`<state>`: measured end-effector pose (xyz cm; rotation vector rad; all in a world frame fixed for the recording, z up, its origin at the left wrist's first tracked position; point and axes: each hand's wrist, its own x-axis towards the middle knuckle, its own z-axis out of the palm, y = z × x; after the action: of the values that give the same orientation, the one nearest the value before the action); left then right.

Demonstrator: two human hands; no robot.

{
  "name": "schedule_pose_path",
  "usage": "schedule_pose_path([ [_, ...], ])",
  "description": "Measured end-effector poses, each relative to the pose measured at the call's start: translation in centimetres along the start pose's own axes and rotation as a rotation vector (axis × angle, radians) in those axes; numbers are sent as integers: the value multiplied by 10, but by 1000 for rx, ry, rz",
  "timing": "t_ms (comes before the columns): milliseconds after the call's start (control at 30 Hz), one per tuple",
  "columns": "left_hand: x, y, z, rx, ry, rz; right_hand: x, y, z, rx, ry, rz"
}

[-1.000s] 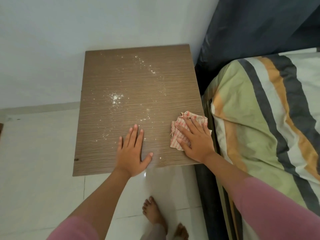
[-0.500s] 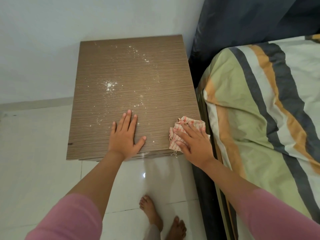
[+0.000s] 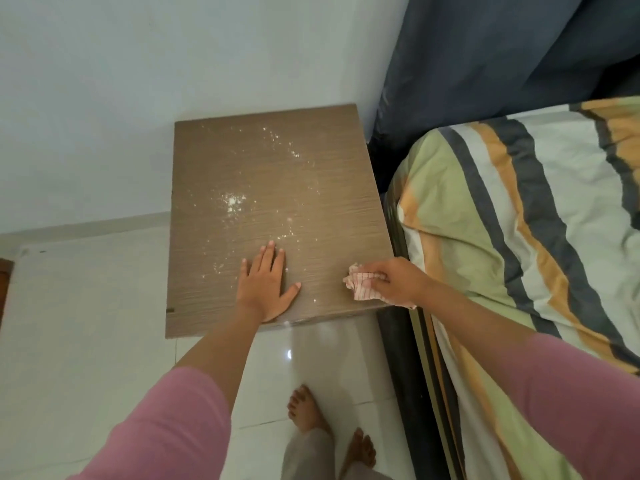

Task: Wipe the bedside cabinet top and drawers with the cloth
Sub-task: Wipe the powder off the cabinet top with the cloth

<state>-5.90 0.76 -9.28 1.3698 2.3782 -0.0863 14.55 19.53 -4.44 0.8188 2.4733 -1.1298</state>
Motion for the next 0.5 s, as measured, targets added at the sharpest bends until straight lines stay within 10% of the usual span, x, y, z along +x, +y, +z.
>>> schedule_pose_path([
  [500,158,-46,-59,19,150,42,210,-44,-117,-25,330,-224],
])
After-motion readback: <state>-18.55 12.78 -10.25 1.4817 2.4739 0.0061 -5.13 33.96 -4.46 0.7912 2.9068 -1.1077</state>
